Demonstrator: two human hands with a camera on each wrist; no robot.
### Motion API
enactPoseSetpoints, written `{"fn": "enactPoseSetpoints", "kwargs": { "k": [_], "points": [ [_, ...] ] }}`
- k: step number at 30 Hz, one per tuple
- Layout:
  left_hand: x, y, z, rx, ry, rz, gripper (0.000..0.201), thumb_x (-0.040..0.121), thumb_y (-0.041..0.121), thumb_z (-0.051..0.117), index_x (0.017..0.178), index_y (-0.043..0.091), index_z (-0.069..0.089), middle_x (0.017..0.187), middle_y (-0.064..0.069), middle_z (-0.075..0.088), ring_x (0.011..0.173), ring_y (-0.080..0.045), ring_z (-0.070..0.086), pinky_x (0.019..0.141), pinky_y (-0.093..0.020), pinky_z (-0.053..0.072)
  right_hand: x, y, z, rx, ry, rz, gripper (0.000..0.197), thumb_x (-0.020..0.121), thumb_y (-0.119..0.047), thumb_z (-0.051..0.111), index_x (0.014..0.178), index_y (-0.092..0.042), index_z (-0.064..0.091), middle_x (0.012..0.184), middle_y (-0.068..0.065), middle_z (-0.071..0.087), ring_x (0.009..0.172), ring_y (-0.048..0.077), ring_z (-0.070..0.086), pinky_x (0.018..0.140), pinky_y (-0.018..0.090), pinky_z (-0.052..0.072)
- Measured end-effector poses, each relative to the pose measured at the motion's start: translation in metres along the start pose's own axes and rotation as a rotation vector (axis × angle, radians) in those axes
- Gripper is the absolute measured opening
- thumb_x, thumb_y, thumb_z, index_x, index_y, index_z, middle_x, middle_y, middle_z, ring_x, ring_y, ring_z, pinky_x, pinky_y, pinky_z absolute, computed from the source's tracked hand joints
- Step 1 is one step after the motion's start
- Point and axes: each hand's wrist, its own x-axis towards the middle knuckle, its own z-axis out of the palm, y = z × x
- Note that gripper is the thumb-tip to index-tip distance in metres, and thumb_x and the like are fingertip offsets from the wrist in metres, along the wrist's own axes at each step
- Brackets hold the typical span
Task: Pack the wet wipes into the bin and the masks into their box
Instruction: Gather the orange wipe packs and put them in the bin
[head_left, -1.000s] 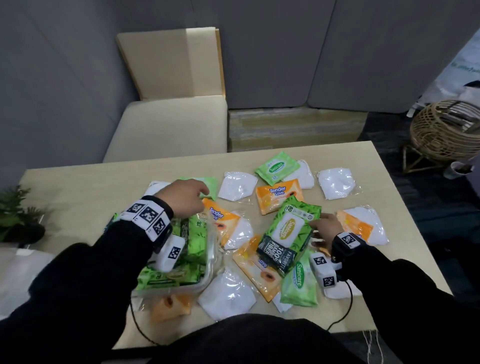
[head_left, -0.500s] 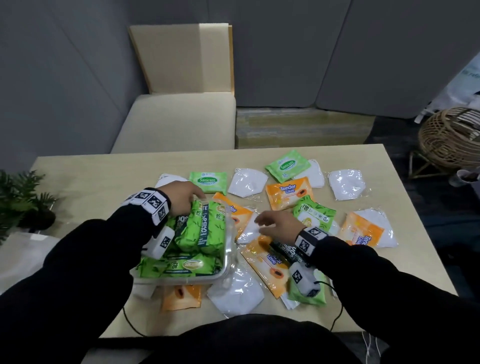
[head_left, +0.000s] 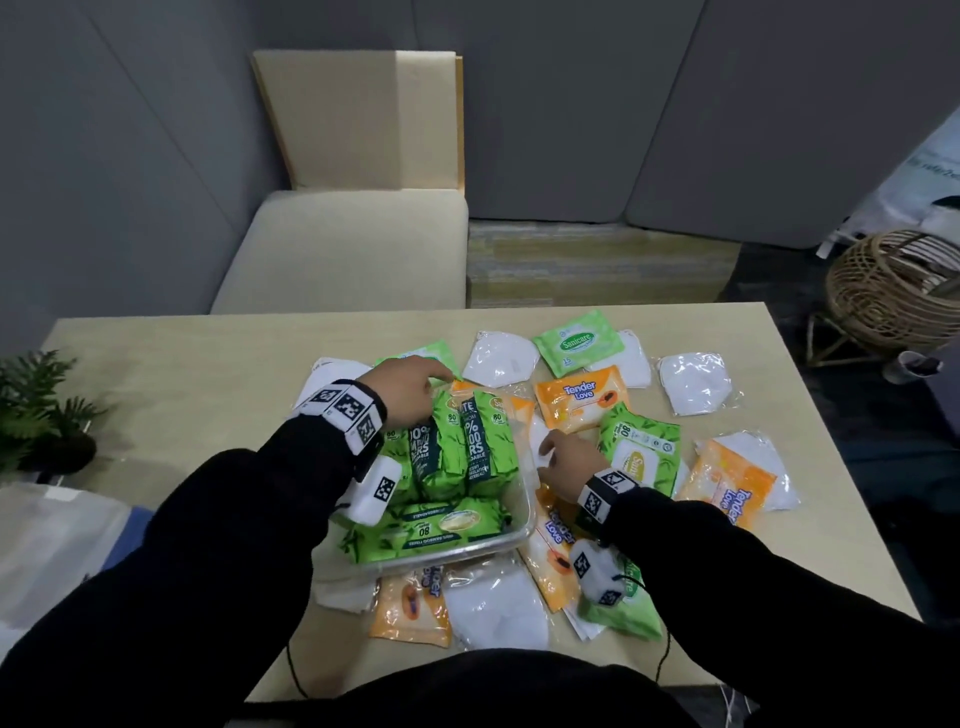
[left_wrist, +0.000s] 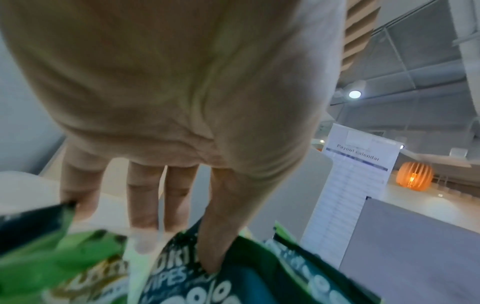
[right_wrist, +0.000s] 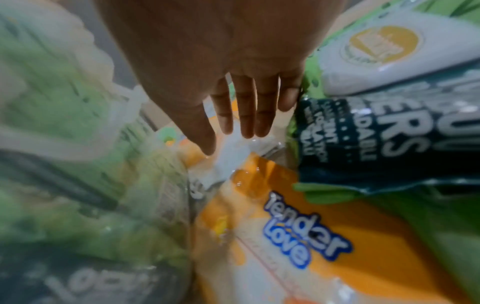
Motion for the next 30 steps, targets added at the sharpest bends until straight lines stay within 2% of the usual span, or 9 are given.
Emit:
{"fn": "enactPoseSetpoints", "kwargs": {
  "k": [4, 6, 9, 14, 17, 20, 25, 28, 30],
  "points": [
    [-0.028, -0.021, -0.009, -0.165, 0.152, 0.016, 0.057, 0.086, 0.020, 0.078, 0.139, 0.032, 0.060, 0.127, 0.004, 0.063, 0.114, -0.018, 0.060, 0.091, -0.030, 0.048, -0.009, -0.010, 0.005, 0.178, -0.166, 0.001, 0.012, 0.095, -0.014, 0.061, 0.093, -0.008, 0.072, 0.089, 0.010, 0.076, 0.082, 0.033, 0.076, 0.067, 0.036, 0.062],
    [-0.048, -0.039, -0.011, -0.284, 0.325, 0.017, 0.036, 0.086, 0.021, 0.079, 0.119, 0.034, 0.071, 0.110, 0.009, 0.069, 0.103, -0.013, 0.065, 0.088, -0.029, 0.050, -0.016, -0.012, 0.009, 0.285, -0.197, 0.015, 0.014, 0.098, -0.012, 0.059, 0.094, -0.006, 0.071, 0.085, 0.014, 0.076, 0.070, 0.030, 0.077, 0.061, 0.040, 0.064],
    [-0.081, -0.081, -0.007, -0.512, 0.614, -0.099, 0.011, 0.088, 0.024, 0.078, 0.098, 0.028, 0.077, 0.093, 0.013, 0.073, 0.087, -0.006, 0.067, 0.081, -0.026, 0.048, -0.025, -0.011, 0.009, 0.578, -0.199, 0.083, 0.016, 0.101, -0.006, 0.052, 0.106, -0.001, 0.067, 0.078, 0.017, 0.072, 0.052, 0.023, 0.070, 0.043, 0.030, 0.056],
    [-0.106, -0.157, 0.045, -1.187, 0.965, -0.524, 0.010, 0.086, 0.022, 0.067, 0.077, 0.021, 0.071, 0.070, 0.000, 0.064, 0.072, -0.023, 0.059, 0.061, -0.029, 0.046, -0.041, -0.009, 0.019, 0.766, -0.254, 0.198, 0.024, 0.101, -0.001, 0.047, 0.108, 0.012, 0.066, 0.085, 0.036, 0.072, 0.066, 0.044, 0.074, 0.063, 0.056, 0.064],
    [-0.105, -0.188, 0.115, -1.539, 0.802, -0.853, 0.026, 0.092, 0.019, 0.064, 0.066, 0.015, 0.058, 0.047, 0.000, 0.055, 0.042, -0.019, 0.052, 0.040, -0.021, 0.041, -0.053, -0.014, 0.030, 0.674, -0.309, 0.177, 0.024, 0.102, -0.012, 0.054, 0.095, 0.004, 0.070, 0.089, 0.032, 0.074, 0.076, 0.046, 0.076, 0.070, 0.059, 0.063],
    [-0.106, -0.191, 0.190, -1.598, 0.591, -1.011, 0.036, 0.084, 0.008, 0.065, 0.050, 0.009, 0.055, 0.040, -0.006, 0.051, 0.028, -0.017, 0.044, 0.040, -0.019, 0.039, -0.063, -0.020, 0.041, 0.789, -0.311, 0.212, 0.028, 0.107, -0.009, 0.048, 0.096, 0.009, 0.066, 0.082, 0.027, 0.074, 0.056, 0.031, 0.072, 0.049, 0.039, 0.061],
    [-0.103, -0.117, 0.239, -1.430, 0.303, -0.887, 0.014, 0.080, 0.010, 0.067, 0.067, 0.004, 0.068, 0.058, -0.015, 0.068, 0.043, -0.023, 0.059, 0.047, -0.026, 0.048, -0.076, -0.018, 0.067, 0.944, -0.220, 0.291, 0.024, 0.101, -0.009, 0.053, 0.107, 0.010, 0.067, 0.095, 0.028, 0.075, 0.074, 0.034, 0.072, 0.075, 0.052, 0.063],
    [-0.100, -0.086, 0.241, -0.961, 0.281, -0.853, 0.023, 0.080, 0.029, 0.071, 0.093, 0.012, 0.080, 0.096, -0.012, 0.078, 0.091, -0.033, 0.074, 0.077, -0.026, 0.048, -0.087, -0.024, 0.079, 0.984, -0.252, 0.326, 0.020, 0.098, -0.006, 0.058, 0.105, 0.007, 0.071, 0.089, 0.021, 0.074, 0.075, 0.030, 0.069, 0.083, 0.050, 0.061],
    [-0.105, -0.072, 0.239, -0.844, 0.285, -0.830, 0.022, 0.086, 0.025, 0.070, 0.104, 0.016, 0.080, 0.109, -0.013, 0.077, 0.104, -0.035, 0.070, 0.080, -0.026, 0.044, -0.093, -0.030, 0.088, 1.038, -0.276, 0.315, 0.019, 0.097, -0.004, 0.057, 0.102, 0.003, 0.074, 0.090, 0.018, 0.075, 0.079, 0.029, 0.069, 0.082, 0.048, 0.061]
  ]
}}
